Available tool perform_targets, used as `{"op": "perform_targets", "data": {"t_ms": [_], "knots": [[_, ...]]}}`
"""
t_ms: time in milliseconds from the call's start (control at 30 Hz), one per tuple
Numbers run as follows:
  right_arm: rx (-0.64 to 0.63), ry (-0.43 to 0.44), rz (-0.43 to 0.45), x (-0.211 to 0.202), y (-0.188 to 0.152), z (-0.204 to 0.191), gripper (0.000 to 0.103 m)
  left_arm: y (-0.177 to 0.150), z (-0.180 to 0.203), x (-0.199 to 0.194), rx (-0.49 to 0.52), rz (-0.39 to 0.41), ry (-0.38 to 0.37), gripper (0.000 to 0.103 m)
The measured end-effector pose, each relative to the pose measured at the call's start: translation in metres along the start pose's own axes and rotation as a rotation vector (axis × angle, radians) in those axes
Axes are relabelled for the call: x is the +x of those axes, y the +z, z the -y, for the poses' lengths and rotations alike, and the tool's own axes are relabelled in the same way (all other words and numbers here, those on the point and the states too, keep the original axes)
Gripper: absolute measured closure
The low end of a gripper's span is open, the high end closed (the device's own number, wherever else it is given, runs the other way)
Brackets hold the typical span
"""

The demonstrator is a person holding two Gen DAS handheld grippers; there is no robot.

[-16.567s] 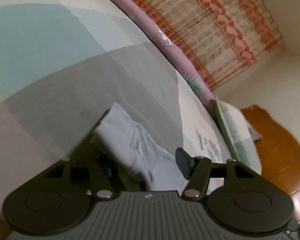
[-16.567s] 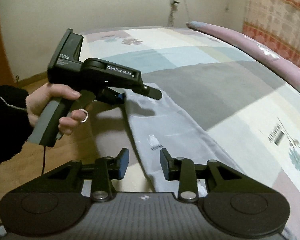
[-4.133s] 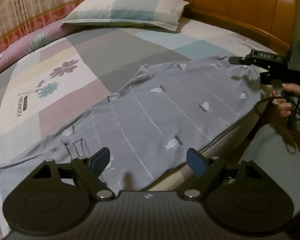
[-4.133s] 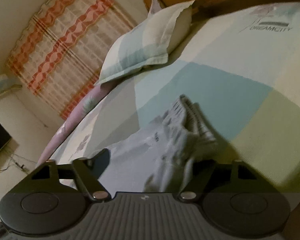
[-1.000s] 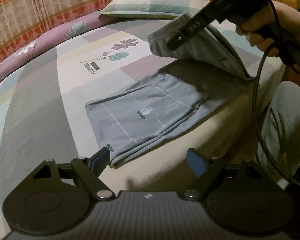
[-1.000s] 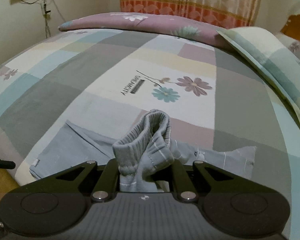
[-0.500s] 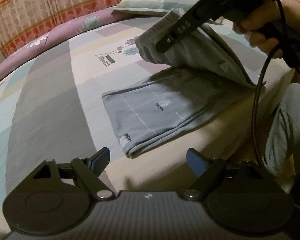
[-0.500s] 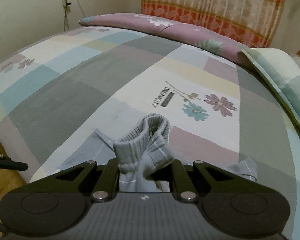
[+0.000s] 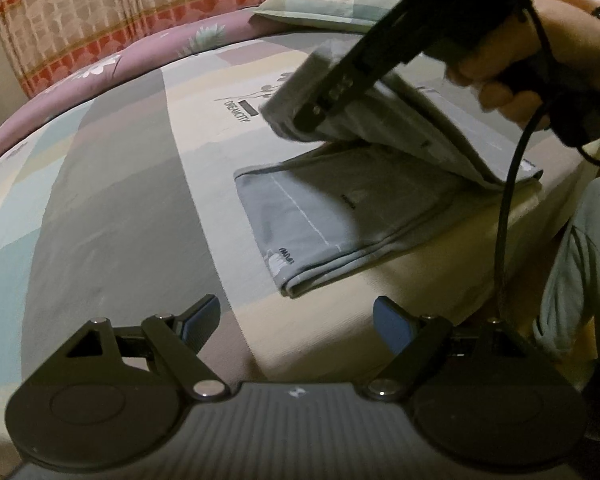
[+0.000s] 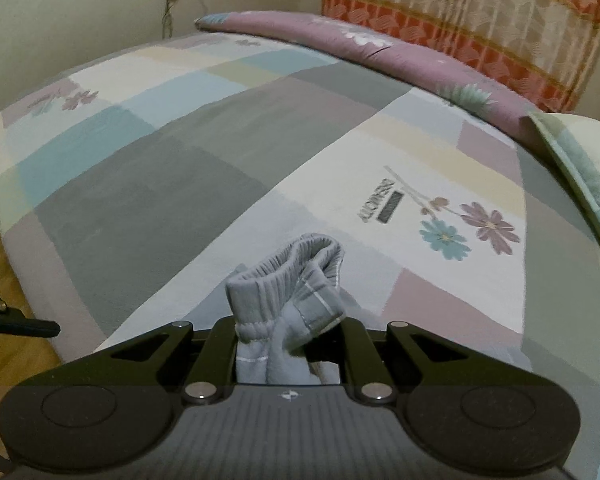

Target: Fold clothes

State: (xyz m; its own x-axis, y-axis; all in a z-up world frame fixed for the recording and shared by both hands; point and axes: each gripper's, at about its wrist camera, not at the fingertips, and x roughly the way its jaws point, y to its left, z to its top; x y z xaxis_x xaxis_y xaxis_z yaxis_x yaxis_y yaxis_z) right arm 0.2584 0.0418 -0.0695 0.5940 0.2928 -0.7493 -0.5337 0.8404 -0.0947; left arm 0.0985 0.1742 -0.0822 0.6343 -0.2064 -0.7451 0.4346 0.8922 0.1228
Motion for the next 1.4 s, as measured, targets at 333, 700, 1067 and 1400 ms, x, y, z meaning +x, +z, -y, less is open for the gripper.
{"op": "perform_targets", "data": {"t_ms": [333, 700, 1067, 1400], "knots": [[-0.035, 0.168, -0.046, 0.031, -0.018, -0.003, 0.057, -0.005, -0.005, 0.0, -0.026, -0.013, 0.005, 0.019], [-0.067, 0.298, 0.073, -0.031, -0.046, 0.027, 0.025, 0.001, -0.014, 0.0, -0.154, 0.028, -0.117, 0.019], [0.021, 0.178, 0.086, -0.074, -0.119, 0.089, 0.038, 0.022, -0.043, 0.026, -0.446, 0.103, -0.247, 0.04], [0.2, 0.181, 0.13, -0.092, -0.161, 0.13, 0.038, 0.038, -0.068, 0.092, -0.685, 0.001, -0.367, 0.042]]}}
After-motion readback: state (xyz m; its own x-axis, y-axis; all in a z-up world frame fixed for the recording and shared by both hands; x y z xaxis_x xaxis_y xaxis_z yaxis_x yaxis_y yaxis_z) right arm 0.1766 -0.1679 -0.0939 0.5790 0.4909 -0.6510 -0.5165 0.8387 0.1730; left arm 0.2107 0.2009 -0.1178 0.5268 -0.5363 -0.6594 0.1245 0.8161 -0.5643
